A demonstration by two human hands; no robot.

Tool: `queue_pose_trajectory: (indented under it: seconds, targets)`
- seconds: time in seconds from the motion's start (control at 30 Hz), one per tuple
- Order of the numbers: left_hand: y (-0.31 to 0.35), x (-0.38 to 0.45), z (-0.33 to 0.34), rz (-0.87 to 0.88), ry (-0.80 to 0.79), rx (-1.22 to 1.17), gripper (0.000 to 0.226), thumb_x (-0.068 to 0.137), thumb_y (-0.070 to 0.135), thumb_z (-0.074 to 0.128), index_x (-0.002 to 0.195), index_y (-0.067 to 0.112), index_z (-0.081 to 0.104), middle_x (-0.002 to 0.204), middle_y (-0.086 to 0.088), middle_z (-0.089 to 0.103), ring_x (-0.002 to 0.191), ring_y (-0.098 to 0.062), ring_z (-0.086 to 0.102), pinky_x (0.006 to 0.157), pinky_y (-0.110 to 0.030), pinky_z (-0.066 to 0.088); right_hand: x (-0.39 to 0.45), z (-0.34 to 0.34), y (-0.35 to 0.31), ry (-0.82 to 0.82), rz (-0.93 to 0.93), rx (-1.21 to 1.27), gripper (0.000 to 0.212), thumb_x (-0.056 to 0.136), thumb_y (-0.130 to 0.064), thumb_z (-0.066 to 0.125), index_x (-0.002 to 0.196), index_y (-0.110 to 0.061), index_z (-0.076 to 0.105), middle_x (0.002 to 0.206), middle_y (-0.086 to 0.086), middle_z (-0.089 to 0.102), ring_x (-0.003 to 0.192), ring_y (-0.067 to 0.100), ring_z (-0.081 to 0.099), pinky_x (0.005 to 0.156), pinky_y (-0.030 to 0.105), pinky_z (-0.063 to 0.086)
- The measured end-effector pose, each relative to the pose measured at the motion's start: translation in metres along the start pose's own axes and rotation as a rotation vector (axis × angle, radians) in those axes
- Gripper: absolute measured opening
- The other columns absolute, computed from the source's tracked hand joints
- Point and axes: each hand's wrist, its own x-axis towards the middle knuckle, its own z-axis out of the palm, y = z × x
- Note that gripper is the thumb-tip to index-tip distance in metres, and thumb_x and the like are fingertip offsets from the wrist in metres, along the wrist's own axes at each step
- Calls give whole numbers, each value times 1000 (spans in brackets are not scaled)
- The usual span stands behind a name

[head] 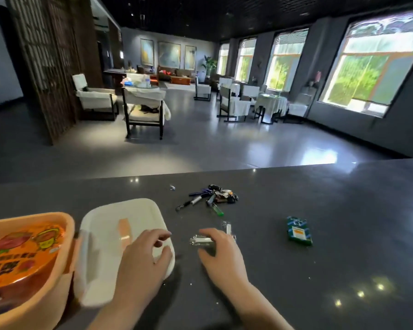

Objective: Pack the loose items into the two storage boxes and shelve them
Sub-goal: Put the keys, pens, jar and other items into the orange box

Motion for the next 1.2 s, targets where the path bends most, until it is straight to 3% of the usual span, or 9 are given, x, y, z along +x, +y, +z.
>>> queue_pose_trajectory:
  seconds: [0.17, 0.37, 0.53, 0.63, 0.77, 0.9, 0.97, 1.03, 1.2]
  targets:
    - [4, 23, 89, 19, -277, 134, 28, 83, 20, 60, 107, 33, 63, 109, 15, 60, 104, -10, 58, 90, -28, 44, 0, -26, 67, 24, 97, -84, 41, 83, -22, 57, 121, -35, 59, 117, -16, 60, 113, 10, 48, 92, 21, 39]
    - [-10, 56, 156, 30, -440, 364, 43, 88, 37, 54, 131, 36, 49, 133, 17, 46, 124, -8, 42, 100, -21, 32, 32, -31, 115, -119, 134, -180, 45, 85, -29, 56, 129, -39, 49, 130, -19, 50, 125, 11, 40, 100, 26, 36]
    - [-17, 67, 175, -52, -316, 406, 16, 84, 50, 56, 90, 35, 58, 92, 18, 54, 99, -8, 52, 83, -27, 37, 64, -28, 141, -73, 138, -50, 45, 79, -22, 62, 122, -33, 55, 120, -16, 56, 118, 12, 47, 94, 21, 37]
    - [-11, 73, 184, -137, -235, 336, 19, 82, 51, 60, 79, 33, 54, 81, 16, 55, 89, -7, 56, 81, -28, 42, 74, -29, 155, -16, 150, 24, 45, 78, -18, 65, 121, -29, 57, 115, -15, 58, 113, 11, 48, 90, 18, 36]
    - [14, 83, 209, -204, -253, 293, 35, 72, 60, 66, 86, 31, 53, 84, 13, 56, 86, -9, 58, 75, -30, 45, 83, -53, 180, 174, 186, 22, 46, 76, -15, 68, 121, -22, 60, 112, -12, 60, 113, 13, 49, 92, 23, 38]
    - [25, 78, 230, -192, -349, 426, 50, 71, 64, 65, 102, 28, 47, 103, 10, 49, 99, -13, 56, 76, -28, 44, 92, -96, 226, 416, 429, -214, 59, 79, -30, 72, 133, -23, 51, 139, 2, 48, 133, 24, 34, 105, 38, 31]
    - [25, 75, 231, -181, -322, 432, 35, 80, 55, 61, 99, 29, 49, 104, 10, 51, 98, -13, 56, 77, -28, 45, 95, -108, 244, 358, 626, -270, 74, 80, -48, 67, 143, -23, 37, 149, 8, 35, 140, 25, 23, 109, 40, 26]
    - [25, 73, 227, -152, -312, 475, 21, 85, 46, 55, 96, 28, 51, 103, 10, 54, 98, -13, 56, 78, -28, 44, 95, -108, 254, 291, 717, -283, 84, 79, -61, 60, 145, -20, 30, 148, 10, 36, 137, 29, 27, 108, 41, 29]
    - [27, 63, 206, -156, -343, 497, 15, 88, 37, 51, 99, 27, 54, 106, 9, 55, 103, -14, 52, 82, -28, 42, 91, -99, 236, 202, 662, -273, 82, 70, -55, 68, 137, -17, 42, 127, 8, 56, 119, 30, 43, 91, 37, 40]
